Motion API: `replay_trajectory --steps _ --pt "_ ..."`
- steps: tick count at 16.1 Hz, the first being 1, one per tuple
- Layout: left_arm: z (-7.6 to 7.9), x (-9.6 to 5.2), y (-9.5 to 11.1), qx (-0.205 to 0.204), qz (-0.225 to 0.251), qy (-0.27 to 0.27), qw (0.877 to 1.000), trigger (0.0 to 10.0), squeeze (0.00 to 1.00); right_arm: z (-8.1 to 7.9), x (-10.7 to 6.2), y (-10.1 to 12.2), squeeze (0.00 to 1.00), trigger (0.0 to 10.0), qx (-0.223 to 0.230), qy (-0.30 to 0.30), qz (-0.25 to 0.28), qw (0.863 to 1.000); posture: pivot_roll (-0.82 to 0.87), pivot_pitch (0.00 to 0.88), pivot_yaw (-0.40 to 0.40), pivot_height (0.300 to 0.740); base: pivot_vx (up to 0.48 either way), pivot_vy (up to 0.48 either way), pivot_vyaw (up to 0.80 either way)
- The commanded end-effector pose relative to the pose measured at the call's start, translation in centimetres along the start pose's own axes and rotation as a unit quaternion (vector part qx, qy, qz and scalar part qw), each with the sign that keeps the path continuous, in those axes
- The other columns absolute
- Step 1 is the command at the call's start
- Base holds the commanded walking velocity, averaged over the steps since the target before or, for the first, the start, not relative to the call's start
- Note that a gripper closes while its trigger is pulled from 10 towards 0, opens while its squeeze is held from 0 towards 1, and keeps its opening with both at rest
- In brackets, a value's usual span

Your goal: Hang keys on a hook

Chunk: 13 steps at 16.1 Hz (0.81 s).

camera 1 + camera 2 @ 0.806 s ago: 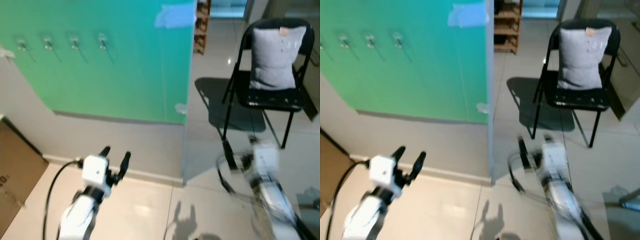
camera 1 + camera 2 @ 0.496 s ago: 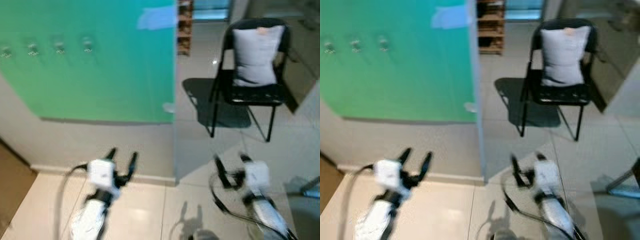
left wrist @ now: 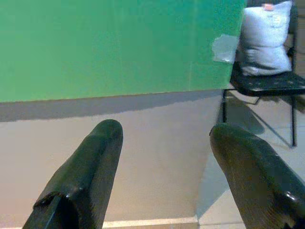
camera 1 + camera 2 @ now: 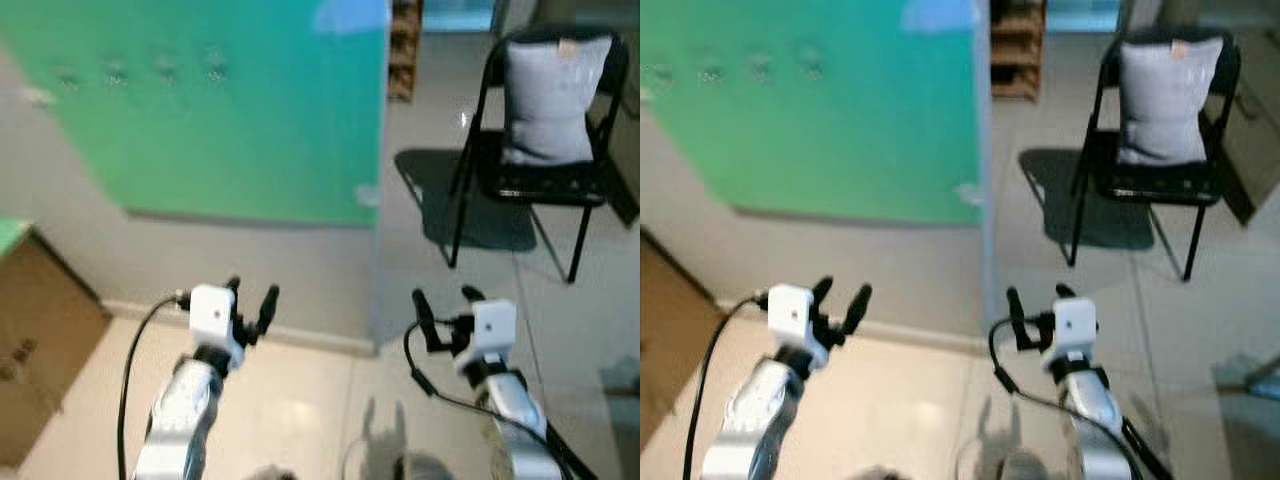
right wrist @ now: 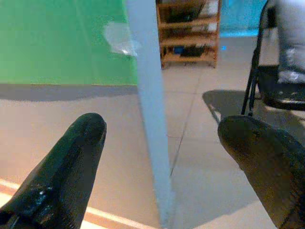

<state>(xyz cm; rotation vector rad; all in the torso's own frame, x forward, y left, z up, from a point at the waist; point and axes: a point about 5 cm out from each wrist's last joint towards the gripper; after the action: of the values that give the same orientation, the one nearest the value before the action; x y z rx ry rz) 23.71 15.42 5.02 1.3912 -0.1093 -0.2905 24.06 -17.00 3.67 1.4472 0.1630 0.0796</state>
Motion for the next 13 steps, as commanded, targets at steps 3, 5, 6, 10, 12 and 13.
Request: replay_trajectory --steps 3,5,6,10,12,13 --pt "0.2 1.0 1.0 -0.006 0.003 -0.025 1.000 10.0 0.00 -0.3 -0.4 -0.9 0.00 10.0 0.012 0.002 -0.017 1.000 -0.24 0.000 0.140 0.736 0.000 0.480 0.00" --pt "0.6 1.7 1.3 -0.006 0.003 -0.038 0.999 10.0 0.00 -0.3 -0.3 -0.9 0.00 10.0 0.009 0.001 -0.017 1.000 -0.24 0.000 0.142 0.736 0.000 0.480 0.00" --pt "0.5 1.8 1.5 0.006 0.006 -0.032 0.999 10.0 0.00 -0.3 -0.2 -0.9 0.00 10.0 0.008 0.001 -0.018 1.000 -0.25 0.000 0.144 0.736 0.000 0.480 0.00" --pt "0.1 2.6 1.6 0.018 -0.004 -0.009 1.000 10.0 0.00 -0.1 0.0 -0.7 0.00 10.0 0.009 -0.004 -0.015 1.000 -0.25 0.000 0.147 0.736 0.000 0.078 0.00" --pt "0.4 2.7 1.3 -0.009 -0.011 -0.006 1.000 10.0 0.00 -0.1 0.0 -0.6 0.00 10.0 0.017 -0.006 -0.013 1.000 -0.25 0.000 0.139 0.736 0.000 0.474 0.00" --pt "0.5 2.7 1.3 -0.013 -0.010 -0.011 1.000 10.0 0.00 -0.1 0.0 -0.5 0.00 10.0 0.017 -0.004 -0.012 1.000 -0.25 0.000 0.137 0.736 0.000 0.469 0.00"
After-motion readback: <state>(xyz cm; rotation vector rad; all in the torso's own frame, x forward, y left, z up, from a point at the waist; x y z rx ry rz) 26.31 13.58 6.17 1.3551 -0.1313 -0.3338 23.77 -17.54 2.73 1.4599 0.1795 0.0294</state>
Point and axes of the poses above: a point about 5 cm out from each wrist's last joint towards the gripper, its own x axis pointing out of the wrist towards the gripper, its own y axis along the axis of the wrist's last joint, z = x × y, and after that the axes turned 7 degrees about -x, right-handed
